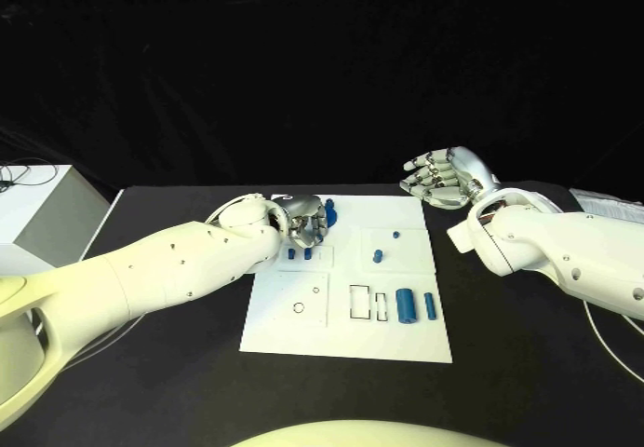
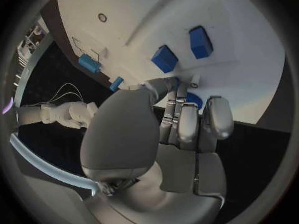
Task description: Assemble the parts on the task board
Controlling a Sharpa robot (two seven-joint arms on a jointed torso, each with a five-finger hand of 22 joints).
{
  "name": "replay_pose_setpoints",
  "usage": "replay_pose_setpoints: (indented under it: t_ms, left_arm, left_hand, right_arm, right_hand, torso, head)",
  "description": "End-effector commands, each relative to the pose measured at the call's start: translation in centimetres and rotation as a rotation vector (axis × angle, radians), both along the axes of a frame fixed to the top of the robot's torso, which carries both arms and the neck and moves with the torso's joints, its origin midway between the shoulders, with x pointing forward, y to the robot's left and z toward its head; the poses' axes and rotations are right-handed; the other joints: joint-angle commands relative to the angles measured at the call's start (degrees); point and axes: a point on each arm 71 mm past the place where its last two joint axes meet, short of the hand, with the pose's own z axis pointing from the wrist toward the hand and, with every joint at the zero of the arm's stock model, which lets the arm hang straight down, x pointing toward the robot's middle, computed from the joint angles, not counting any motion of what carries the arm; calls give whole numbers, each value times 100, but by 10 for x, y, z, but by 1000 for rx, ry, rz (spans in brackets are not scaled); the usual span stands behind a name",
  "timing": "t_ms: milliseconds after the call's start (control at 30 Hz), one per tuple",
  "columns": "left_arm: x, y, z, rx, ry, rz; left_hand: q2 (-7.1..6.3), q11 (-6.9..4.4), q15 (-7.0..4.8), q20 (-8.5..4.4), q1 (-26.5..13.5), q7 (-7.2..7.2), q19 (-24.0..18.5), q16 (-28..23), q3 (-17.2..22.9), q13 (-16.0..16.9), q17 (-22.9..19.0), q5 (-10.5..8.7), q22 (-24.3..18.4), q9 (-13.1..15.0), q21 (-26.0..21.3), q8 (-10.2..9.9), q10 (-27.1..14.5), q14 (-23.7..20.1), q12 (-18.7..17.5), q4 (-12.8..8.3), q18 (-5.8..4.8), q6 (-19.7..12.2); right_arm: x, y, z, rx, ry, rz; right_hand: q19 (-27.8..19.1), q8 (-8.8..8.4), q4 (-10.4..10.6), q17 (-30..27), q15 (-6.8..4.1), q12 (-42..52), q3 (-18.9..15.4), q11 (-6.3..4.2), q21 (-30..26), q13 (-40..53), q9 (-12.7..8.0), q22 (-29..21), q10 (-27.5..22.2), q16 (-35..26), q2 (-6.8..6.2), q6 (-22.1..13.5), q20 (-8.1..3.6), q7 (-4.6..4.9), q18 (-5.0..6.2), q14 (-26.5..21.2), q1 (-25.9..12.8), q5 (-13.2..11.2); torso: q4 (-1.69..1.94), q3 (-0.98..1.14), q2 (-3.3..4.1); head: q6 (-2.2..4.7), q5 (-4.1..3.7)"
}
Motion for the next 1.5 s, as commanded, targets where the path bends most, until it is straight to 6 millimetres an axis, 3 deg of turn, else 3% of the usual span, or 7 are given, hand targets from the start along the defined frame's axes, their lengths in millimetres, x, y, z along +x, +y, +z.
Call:
replay_pose_setpoints:
  t_ms: [33,167,500,733,1000,1500]
  left_arm:
    - [-3,0,3,-53,-16,-7]
    - [-6,2,6,-81,-11,-8]
    - [-9,16,25,-144,-7,9]
    - [-9,32,36,-159,-14,35]
    - [-6,47,30,-126,5,68]
    - [-4,49,14,-69,15,82]
  left_hand:
    - [-14,3,-13,16,-56,7,34,33,-8,-4,3,-25,3,3,26,-26,39,22,-24,-28,-31,20]
    - [-21,11,-6,17,-80,15,31,32,1,-11,-7,-25,1,6,26,-49,53,20,-69,-45,-30,23]
    - [-29,15,0,20,-119,21,34,22,-4,-14,-44,-28,6,15,29,-65,84,9,-109,-56,-31,42]
    - [-38,15,0,21,-137,21,35,18,-11,-15,-56,-30,8,19,31,-73,99,6,-126,-62,-32,49]
    - [-42,14,2,20,-151,20,25,0,-16,-15,-112,-32,-3,23,23,-79,110,-14,-141,-66,-28,56]
    - [-40,12,1,20,-168,15,16,-4,-19,-15,-124,-34,-11,28,17,-84,123,-19,-160,-69,-26,69]
  right_arm:
    - [0,1,1,-2,-4,13]
    - [0,1,1,-2,-4,12]
    - [0,-1,1,-3,-4,9]
    - [0,-2,0,-4,-4,5]
    - [0,-3,0,-5,-4,3]
    - [0,-3,0,-4,-4,3]
  right_hand:
    - [-17,-22,-25,-5,27,-6,-11,-10,-9,-5,-7,-5,-37,-26,23,20,0,197,77,-8,12,35]
    - [-17,-22,-25,-5,27,-6,-11,-10,-9,-5,-7,-5,-37,-26,23,20,0,197,77,-8,12,35]
    - [-17,-22,-25,-5,27,-6,-11,-10,-9,-5,-7,-5,-37,-26,23,20,0,197,77,-8,12,35]
    - [-17,-22,-25,-5,27,-6,-11,-10,-9,-5,-7,-5,-37,-26,23,20,0,197,77,-8,12,35]
    - [-17,-22,-25,-5,27,-6,-11,-10,-9,-5,-7,-5,-37,-26,23,20,0,197,77,-8,12,35]
    - [-17,-22,-25,-5,27,-6,-11,-10,-9,-5,-7,-5,-37,-26,23,20,0,197,77,-8,12,35]
  torso:
    - [-9,3,4]
    - [-5,-4,3]
    - [19,0,-8]
    - [9,4,-1]
    - [2,5,4]
    - [-5,4,9]
  head:
    - [14,-6]
    - [18,-10]
    - [8,-7]
    - [20,18]
    - [13,48]
    - [-12,57]
